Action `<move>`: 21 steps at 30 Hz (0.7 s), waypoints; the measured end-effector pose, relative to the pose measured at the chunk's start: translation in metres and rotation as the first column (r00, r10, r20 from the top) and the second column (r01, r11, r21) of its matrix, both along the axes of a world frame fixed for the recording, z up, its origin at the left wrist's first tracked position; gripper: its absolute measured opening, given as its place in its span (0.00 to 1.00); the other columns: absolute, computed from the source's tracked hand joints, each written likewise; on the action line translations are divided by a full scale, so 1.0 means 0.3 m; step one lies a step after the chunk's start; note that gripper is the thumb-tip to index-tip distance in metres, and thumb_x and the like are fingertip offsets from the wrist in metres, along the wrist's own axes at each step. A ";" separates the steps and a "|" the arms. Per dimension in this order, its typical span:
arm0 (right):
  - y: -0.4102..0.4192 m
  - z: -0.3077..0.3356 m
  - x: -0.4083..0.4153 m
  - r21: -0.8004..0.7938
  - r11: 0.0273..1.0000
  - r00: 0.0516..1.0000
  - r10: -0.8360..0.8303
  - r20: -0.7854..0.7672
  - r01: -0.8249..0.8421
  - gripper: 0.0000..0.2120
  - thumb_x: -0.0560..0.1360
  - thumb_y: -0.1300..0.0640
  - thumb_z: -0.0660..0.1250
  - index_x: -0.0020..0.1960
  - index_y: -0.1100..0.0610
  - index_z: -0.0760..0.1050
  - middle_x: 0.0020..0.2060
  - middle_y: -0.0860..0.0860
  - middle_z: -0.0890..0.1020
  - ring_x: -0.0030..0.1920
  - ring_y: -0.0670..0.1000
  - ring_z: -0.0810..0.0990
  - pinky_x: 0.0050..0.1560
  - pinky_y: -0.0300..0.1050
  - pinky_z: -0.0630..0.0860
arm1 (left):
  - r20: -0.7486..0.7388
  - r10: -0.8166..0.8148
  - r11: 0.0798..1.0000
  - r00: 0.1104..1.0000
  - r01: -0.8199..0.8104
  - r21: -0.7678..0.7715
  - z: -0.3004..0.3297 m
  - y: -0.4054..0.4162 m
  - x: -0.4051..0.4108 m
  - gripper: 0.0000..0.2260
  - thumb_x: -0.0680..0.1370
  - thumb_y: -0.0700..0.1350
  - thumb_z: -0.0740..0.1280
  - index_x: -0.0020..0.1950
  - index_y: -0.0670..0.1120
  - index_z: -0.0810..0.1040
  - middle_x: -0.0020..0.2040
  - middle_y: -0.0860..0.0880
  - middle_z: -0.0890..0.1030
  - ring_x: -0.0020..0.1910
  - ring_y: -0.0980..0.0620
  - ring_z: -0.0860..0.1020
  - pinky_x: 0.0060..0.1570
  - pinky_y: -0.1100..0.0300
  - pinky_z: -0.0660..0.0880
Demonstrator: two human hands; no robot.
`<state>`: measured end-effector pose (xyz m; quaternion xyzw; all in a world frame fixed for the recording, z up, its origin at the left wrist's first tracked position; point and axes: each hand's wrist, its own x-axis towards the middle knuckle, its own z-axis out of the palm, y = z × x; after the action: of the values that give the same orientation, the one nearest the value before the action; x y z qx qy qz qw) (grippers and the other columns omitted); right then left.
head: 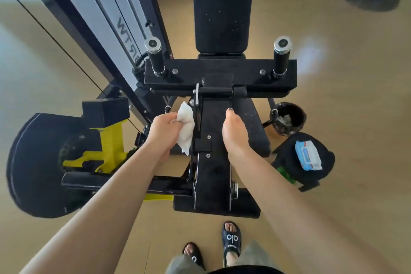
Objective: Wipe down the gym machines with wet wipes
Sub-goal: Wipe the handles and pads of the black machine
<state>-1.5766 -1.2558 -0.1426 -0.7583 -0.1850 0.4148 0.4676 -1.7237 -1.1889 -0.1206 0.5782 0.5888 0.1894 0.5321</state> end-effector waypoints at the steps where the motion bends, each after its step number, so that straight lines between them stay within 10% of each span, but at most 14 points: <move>1: -0.006 -0.001 -0.001 0.005 1.000 1.000 0.003 -0.003 -0.003 0.18 0.86 0.50 0.51 0.63 0.62 0.72 0.61 0.63 0.76 0.58 0.63 0.75 0.57 0.53 0.71 | 0.004 0.000 1.000 1.000 0.000 -0.004 0.021 -0.014 -0.004 0.08 0.73 0.36 0.61 0.43 0.37 0.79 0.40 0.41 0.81 0.41 0.47 0.78 0.42 0.53 0.74; 6: -0.050 0.049 -0.009 0.193 0.976 0.995 -0.097 -0.003 0.096 0.09 0.85 0.51 0.56 0.54 0.55 0.70 0.45 0.46 0.76 0.46 0.48 0.74 0.45 0.40 0.67 | 0.102 0.007 1.000 0.995 -0.005 -0.015 0.120 -0.063 0.014 0.08 0.75 0.34 0.58 0.44 0.39 0.77 0.41 0.44 0.77 0.42 0.45 0.77 0.42 0.51 0.73; 9: -0.108 0.104 0.013 0.242 0.968 0.982 -0.019 -0.190 0.065 0.13 0.84 0.45 0.59 0.61 0.51 0.74 0.57 0.46 0.81 0.54 0.41 0.77 0.53 0.42 0.70 | 0.209 -0.059 0.995 0.976 0.075 -0.069 0.176 -0.116 0.073 0.10 0.79 0.35 0.61 0.55 0.40 0.81 0.48 0.43 0.82 0.46 0.47 0.80 0.47 0.51 0.78; 13: -0.239 0.168 0.100 0.285 0.954 0.839 0.080 -0.538 0.092 0.24 0.84 0.41 0.59 0.68 0.58 0.77 0.60 0.53 0.84 0.62 0.52 0.82 0.67 0.50 0.75 | 0.211 -0.131 0.987 0.969 0.147 -0.059 0.202 -0.171 0.161 0.08 0.79 0.39 0.64 0.56 0.46 0.80 0.54 0.43 0.83 0.50 0.46 0.81 0.51 0.49 0.79; 16: -0.332 0.189 0.171 0.339 0.939 0.819 0.157 -0.552 0.049 0.15 0.86 0.50 0.59 0.57 0.57 0.81 0.48 0.50 0.87 0.52 0.49 0.85 0.56 0.45 0.79 | 0.187 -0.147 0.987 0.971 0.155 -0.033 0.205 -0.206 0.225 0.08 0.78 0.42 0.67 0.57 0.49 0.79 0.55 0.46 0.82 0.55 0.46 0.81 0.55 0.45 0.81; 21: -0.416 0.196 0.313 0.362 0.932 0.772 0.225 -0.594 0.008 0.16 0.81 0.55 0.68 0.67 0.58 0.78 0.62 0.59 0.83 0.65 0.59 0.80 0.69 0.57 0.75 | 0.132 -0.202 0.979 0.970 0.204 0.001 0.207 -0.272 0.390 0.09 0.76 0.45 0.69 0.56 0.51 0.78 0.56 0.48 0.80 0.55 0.47 0.80 0.56 0.45 0.81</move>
<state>-1.4827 -1.3805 -0.0839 -0.4709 -0.1327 0.6309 0.6022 -1.6068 -1.2704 -0.0585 0.6184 0.4914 0.1680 0.5898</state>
